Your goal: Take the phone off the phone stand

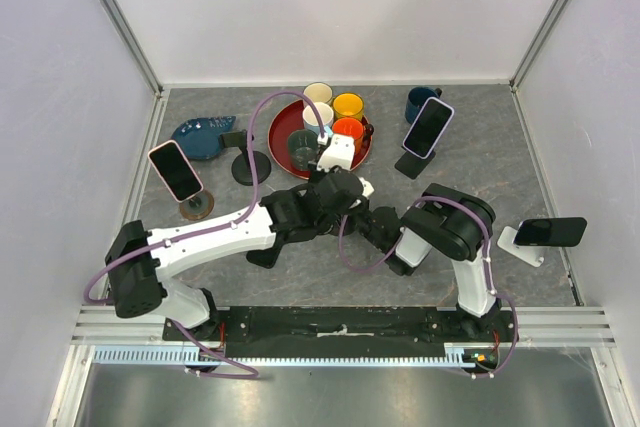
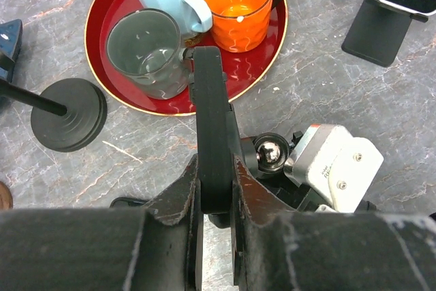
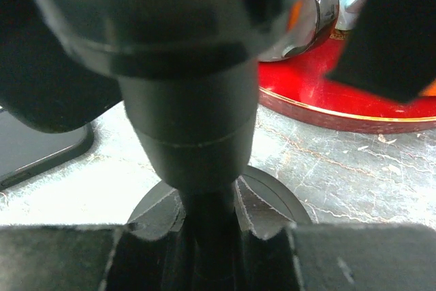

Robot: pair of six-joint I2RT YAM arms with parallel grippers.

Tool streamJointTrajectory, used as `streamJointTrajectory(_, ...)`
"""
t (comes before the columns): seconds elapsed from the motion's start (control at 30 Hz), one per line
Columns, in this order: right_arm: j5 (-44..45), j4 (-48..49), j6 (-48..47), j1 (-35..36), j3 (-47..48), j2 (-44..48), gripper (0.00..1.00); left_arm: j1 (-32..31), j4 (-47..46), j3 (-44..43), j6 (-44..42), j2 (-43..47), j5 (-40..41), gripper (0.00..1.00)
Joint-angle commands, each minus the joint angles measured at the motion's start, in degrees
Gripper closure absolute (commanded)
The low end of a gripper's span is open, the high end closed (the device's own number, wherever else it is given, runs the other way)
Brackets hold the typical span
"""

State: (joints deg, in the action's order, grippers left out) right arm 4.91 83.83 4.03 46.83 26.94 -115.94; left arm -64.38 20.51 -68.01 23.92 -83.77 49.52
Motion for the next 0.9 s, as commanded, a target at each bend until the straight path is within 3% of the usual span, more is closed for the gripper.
streamJointTrajectory(0.0, 0.28, 9.33, 5.55, -0.51, 0.75, -3.94, 1.00, -1.36, -1.26, 0.42, -0.19, 3.61, -6.97, 0.98)
streamJointTrajectory(0.23, -1.56, 8.72, 5.64, -0.51, 1.62, -5.52, 1.00, 0.74, -1.44, 2.17, -8.00, 7.38, -16.81, 0.98)
streamJointTrajectory(0.47, -2.01, 8.45, 5.64, -0.42, 1.80, -5.61, 1.00, 6.10, -5.40, 8.24, -10.56, 12.40, -28.32, 0.98)
streamJointTrajectory(0.87, -2.27, 7.84, 5.46, -0.60, 1.98, -5.52, 1.00, 12.16, -3.82, 9.12, -13.55, 17.58, -32.38, 0.98)
